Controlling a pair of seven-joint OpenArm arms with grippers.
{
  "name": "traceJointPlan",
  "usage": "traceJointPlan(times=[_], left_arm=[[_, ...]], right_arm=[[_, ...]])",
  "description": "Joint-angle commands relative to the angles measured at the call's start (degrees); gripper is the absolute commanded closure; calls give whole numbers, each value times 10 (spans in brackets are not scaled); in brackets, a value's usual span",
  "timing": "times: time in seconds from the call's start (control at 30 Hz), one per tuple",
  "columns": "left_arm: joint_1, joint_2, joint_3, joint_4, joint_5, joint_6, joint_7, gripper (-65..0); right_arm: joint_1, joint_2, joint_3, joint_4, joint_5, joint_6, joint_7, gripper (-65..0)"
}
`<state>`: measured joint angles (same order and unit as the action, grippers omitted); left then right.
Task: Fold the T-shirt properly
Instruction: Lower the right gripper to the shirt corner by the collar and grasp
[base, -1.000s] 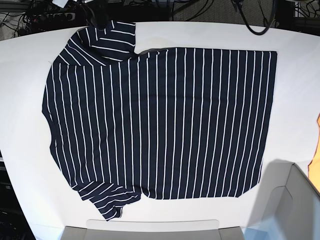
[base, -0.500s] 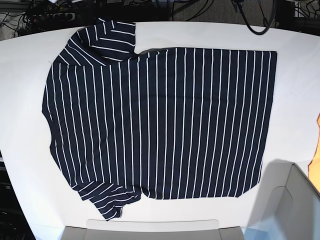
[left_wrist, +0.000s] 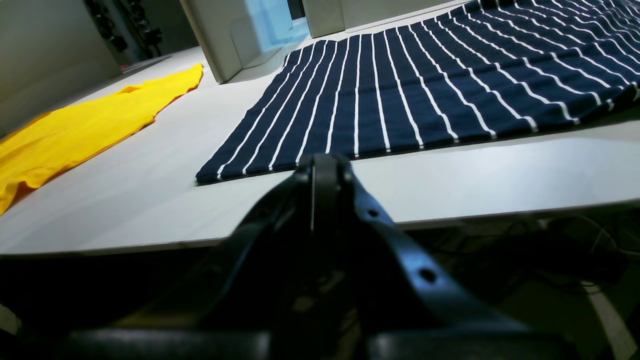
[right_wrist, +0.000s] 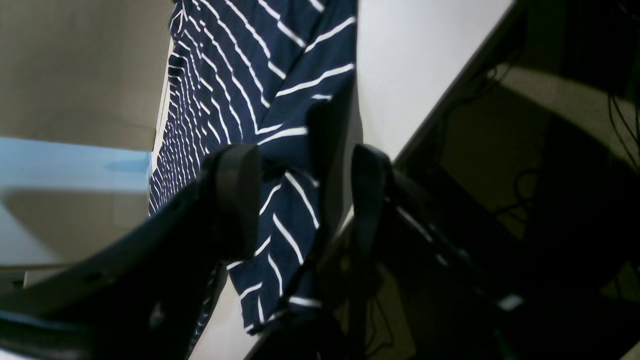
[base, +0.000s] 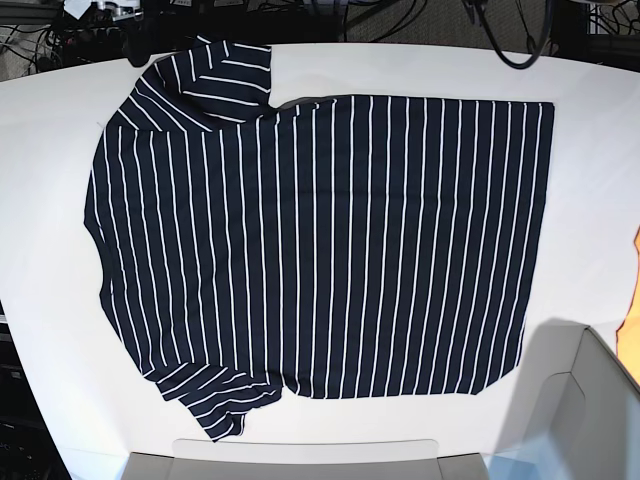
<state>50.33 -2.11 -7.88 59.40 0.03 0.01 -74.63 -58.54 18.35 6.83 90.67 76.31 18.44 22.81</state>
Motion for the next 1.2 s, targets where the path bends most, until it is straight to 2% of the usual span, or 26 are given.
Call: traceJointPlan(times=[0.0, 0.13, 0.4, 0.47, 1.0, 1.17], left_arm=[[13, -1, -1, 3, -1, 1, -15, -5], [13, -1, -1, 3, -1, 1, -15, -5], [13, -1, -1, 4, -1, 1, -15, -5], [13, -1, -1, 4, -1, 1, -15, -5], [37, -1, -1, 39, -3, 2, -18, -9], [60, 0, -1, 88, -4, 4, -18, -71]], right_arm=[[-7, 2, 2, 1, 0, 11, 6, -292], [-2, 3, 1, -1, 0, 11, 4, -292], [50, -1, 27, -10, 0, 11, -131, -292], [56, -1, 28, -17, 0, 11, -144, -292], [86, 2, -15, -56, -2, 11, -148, -292], [86, 2, -15, -56, -2, 11, -148, -292]])
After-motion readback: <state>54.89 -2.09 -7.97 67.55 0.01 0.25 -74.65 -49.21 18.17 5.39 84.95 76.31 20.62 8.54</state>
